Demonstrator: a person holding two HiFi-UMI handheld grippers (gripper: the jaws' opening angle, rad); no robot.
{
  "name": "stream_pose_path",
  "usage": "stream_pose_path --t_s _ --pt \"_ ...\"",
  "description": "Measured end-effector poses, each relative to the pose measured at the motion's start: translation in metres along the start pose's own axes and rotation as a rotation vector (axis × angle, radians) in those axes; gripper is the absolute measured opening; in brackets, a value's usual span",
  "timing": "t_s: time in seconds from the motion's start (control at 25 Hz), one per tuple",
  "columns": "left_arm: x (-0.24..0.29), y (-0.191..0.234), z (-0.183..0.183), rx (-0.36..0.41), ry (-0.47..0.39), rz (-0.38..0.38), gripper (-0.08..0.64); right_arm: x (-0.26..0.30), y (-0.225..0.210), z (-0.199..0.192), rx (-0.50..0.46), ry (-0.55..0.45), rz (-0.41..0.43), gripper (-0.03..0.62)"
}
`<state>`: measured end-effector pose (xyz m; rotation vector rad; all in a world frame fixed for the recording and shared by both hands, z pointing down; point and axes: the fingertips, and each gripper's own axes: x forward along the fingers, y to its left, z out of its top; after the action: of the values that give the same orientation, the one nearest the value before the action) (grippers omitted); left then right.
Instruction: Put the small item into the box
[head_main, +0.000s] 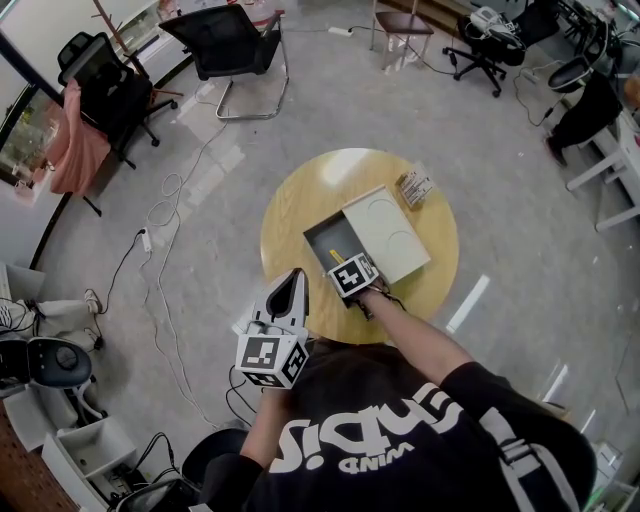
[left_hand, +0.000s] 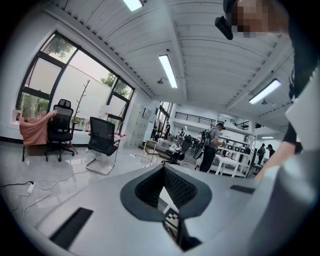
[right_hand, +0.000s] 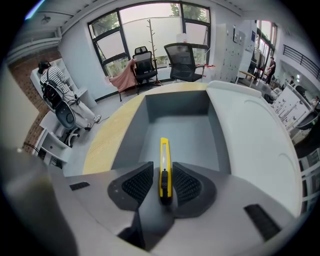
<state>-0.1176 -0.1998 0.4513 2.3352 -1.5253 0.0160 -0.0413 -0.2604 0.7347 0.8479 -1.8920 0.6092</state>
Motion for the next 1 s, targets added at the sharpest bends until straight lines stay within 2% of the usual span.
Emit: stream_pose_path --t_s 0.12,0.32,0.4,0.56,0.72,1.0 --pt "0.001 -0.001 0.000 0.000 -0.003 -0.002 0.008 -0.007 -0.001 0.001 0.026 -0.021 -0.007 0.109" --pt "0.001 -0.004 -0.002 -0.007 -0.007 -0.008 0.008 -0.031 0.000 0.015 0.050 -0.133 0.004 0.103" --pt "0.002 -0.005 -0.001 -0.010 -0.008 -0.012 0.008 -0.045 0.002 0.023 0.069 -0.181 0.025 0.077" --pt "0.005 -0.008 -0.001 -0.010 -0.012 -0.020 0.008 -0.079 -0.003 0.037 0.068 -0.299 0.049 0.027" --pt "0.005 -0.010 -0.001 -0.006 -0.011 -0.027 0.008 -0.125 -0.005 0.046 0.069 -0.418 0.075 0.020" --pt "0.003 -0.018 -0.001 0.000 -0.001 -0.049 0.008 -0.198 -0.012 0.047 0.043 -0.609 0.037 0.015"
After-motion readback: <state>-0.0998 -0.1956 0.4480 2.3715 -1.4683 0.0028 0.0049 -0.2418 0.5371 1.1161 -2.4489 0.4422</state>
